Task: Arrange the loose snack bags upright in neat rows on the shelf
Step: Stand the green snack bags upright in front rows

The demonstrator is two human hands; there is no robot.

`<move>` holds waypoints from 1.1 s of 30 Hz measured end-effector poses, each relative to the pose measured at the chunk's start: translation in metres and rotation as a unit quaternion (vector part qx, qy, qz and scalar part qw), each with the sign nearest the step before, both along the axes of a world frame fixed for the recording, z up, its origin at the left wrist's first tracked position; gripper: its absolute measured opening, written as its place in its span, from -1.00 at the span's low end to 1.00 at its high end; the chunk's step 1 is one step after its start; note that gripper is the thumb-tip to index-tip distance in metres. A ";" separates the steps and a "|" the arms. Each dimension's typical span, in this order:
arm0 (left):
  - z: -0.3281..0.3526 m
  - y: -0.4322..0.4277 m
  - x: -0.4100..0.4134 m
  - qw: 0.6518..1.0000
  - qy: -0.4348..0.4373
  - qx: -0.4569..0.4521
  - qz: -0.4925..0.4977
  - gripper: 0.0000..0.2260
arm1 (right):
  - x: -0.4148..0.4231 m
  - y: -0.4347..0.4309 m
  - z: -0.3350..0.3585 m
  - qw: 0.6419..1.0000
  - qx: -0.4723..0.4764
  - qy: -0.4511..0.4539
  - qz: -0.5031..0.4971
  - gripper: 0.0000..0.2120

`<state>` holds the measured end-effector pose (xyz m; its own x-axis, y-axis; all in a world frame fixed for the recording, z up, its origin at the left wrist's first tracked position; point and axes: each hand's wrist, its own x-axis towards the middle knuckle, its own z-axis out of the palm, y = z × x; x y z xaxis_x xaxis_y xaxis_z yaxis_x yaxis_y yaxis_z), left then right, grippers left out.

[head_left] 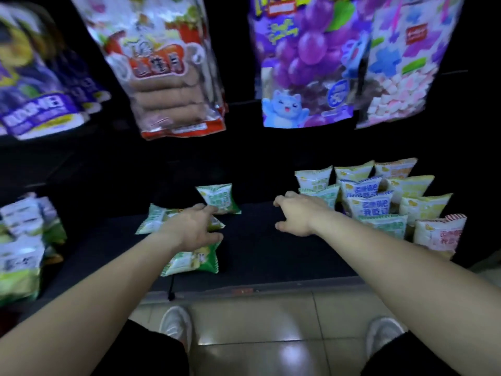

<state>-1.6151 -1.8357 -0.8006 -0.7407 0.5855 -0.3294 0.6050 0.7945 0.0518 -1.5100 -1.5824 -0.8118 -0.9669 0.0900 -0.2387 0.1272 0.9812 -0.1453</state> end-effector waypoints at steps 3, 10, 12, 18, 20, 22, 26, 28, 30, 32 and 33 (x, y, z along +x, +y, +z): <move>-0.012 -0.047 -0.025 0.998 -0.012 0.026 0.049 -0.26 | -0.042 -0.038 -0.015 1.000 -0.008 0.003 0.014 -0.36; -0.048 -0.096 -0.097 0.992 -0.022 0.070 0.104 -0.27 | -0.176 -0.090 -0.080 0.999 -0.031 0.024 -0.008 -0.24; -0.055 -0.097 -0.111 0.989 -0.020 0.087 0.115 -0.27 | -0.212 -0.098 -0.098 0.999 -0.023 0.039 -0.012 -0.23; -0.070 -0.096 -0.130 0.982 -0.044 0.124 0.138 -0.27 | -0.278 -0.107 -0.145 0.999 0.037 0.012 -0.012 -0.17; -0.073 -0.096 -0.132 0.980 -0.053 0.125 0.148 -0.26 | -0.283 -0.108 -0.157 0.996 0.084 0.013 -0.008 -0.15; -0.076 -0.096 -0.132 0.979 -0.065 0.121 0.153 -0.26 | -0.282 -0.108 -0.164 0.992 0.123 0.012 0.001 -0.15; -0.076 -0.098 -0.126 0.979 -0.080 0.103 0.154 -0.26 | -0.268 -0.101 -0.163 0.998 0.065 -0.002 -0.016 -0.37; -0.074 -0.098 -0.123 0.980 -0.082 0.100 0.153 -0.26 | -0.256 -0.092 -0.148 0.999 0.048 0.005 -0.021 -0.46; -0.071 -0.096 -0.119 0.980 -0.083 0.098 0.149 -0.25 | -0.239 -0.080 -0.127 0.999 0.042 0.013 -0.019 -0.47; -0.065 -0.090 -0.114 0.983 -0.075 0.097 0.137 -0.26 | -0.214 -0.065 -0.100 0.999 0.026 0.022 -0.018 -0.46; -0.061 -0.085 -0.111 0.985 -0.067 0.096 0.128 -0.27 | -0.199 -0.057 -0.086 0.999 0.017 0.024 -0.017 -0.43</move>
<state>-1.7258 -1.9202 -0.8619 -0.8299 0.4455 -0.3359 0.3631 0.8883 0.2811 -1.7086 -1.6394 -0.8978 -0.9735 0.1294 -0.1884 0.1534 0.9809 -0.1194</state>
